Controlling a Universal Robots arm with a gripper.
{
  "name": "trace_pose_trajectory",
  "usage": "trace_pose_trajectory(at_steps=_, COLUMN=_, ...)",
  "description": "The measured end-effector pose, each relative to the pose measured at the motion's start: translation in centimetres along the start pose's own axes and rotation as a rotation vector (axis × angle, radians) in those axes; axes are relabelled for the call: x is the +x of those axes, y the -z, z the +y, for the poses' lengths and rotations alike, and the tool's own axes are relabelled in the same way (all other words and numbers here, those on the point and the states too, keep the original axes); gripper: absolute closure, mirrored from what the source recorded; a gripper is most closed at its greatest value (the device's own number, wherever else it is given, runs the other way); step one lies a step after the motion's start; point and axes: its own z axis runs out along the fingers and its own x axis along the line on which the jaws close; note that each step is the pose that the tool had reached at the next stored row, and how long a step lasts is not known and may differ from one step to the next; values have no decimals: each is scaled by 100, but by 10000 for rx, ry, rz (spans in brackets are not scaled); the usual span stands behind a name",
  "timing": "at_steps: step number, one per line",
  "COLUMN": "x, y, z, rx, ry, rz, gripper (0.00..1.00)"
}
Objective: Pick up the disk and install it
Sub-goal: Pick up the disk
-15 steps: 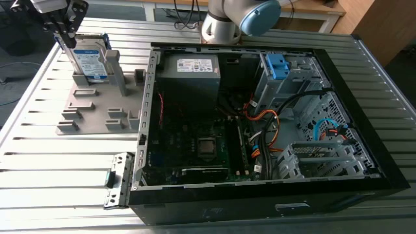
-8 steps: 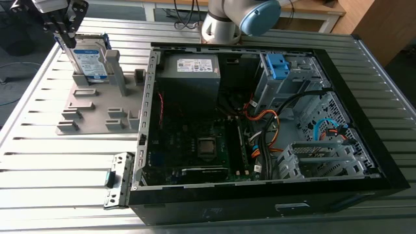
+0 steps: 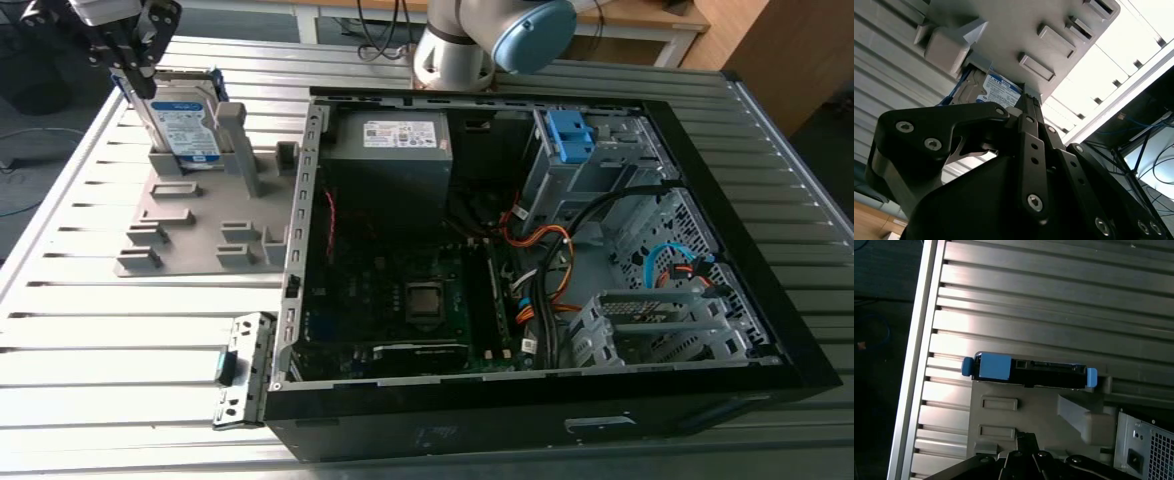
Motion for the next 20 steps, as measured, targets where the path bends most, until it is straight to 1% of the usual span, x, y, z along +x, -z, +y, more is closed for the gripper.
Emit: trace_pose_trajectory(at_steps=20, x=0, y=0, z=0, rx=-17, ry=688, rz=27, gripper=89)
